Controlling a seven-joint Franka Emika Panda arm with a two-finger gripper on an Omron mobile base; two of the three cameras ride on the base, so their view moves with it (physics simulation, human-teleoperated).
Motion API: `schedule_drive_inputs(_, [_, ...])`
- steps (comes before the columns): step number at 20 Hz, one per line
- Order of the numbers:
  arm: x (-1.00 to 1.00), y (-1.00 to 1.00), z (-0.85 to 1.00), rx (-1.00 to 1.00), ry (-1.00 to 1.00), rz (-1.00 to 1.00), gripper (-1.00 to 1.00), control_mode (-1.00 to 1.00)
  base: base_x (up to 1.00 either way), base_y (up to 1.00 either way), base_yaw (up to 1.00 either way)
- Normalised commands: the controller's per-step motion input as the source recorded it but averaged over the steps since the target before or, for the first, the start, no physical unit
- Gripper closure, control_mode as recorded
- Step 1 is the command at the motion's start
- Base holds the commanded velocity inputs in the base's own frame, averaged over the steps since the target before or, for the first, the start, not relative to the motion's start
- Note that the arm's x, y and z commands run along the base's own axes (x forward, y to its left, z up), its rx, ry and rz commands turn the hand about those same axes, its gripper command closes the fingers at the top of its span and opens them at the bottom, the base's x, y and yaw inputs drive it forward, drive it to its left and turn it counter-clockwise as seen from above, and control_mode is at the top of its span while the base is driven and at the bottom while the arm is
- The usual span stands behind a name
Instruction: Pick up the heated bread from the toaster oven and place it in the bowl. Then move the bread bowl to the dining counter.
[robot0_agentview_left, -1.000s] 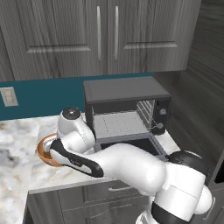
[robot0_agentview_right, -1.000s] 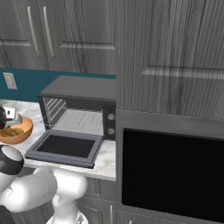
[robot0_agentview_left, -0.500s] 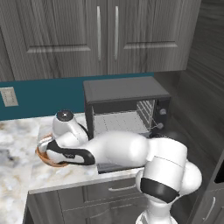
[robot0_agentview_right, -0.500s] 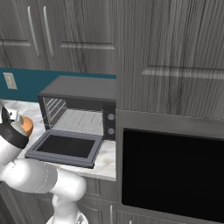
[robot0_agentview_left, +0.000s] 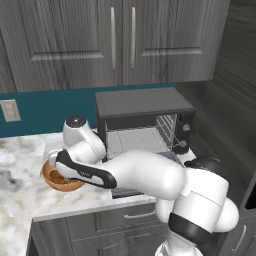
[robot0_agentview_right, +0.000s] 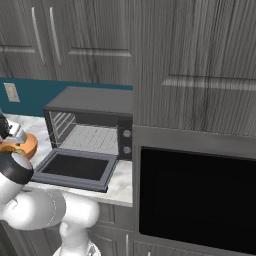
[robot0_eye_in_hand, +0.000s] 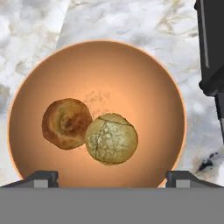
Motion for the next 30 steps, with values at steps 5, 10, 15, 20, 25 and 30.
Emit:
schedule_drive_inputs(5, [-0.01,-0.67,-0.16,0.14,0.11,-0.25,-1.0,-1.0,0.0,0.0,0.0])
schedule_drive_inputs(10, [-0.01,-0.23,-0.17,0.04,0.01,-0.18,-1.0,-1.0,0.0,0.0,0.0])
schedule_drive_inputs(15, [0.01,0.0,-0.35,0.0,0.0,-0.08,-1.0,-1.0,0.0,0.0,0.0])
schedule_drive_inputs(20, [0.14,0.01,-0.03,0.0,0.0,-0.06,-1.0,-1.0,0.0,0.0,0.0])
schedule_drive_inputs(25, [0.2,0.01,-0.07,0.0,0.0,-0.04,-1.0,-1.0,0.0,0.0,0.0])
schedule_drive_inputs(30, [0.25,0.12,-0.09,0.0,0.0,-0.01,-1.0,-1.0,0.0,0.0,0.0])
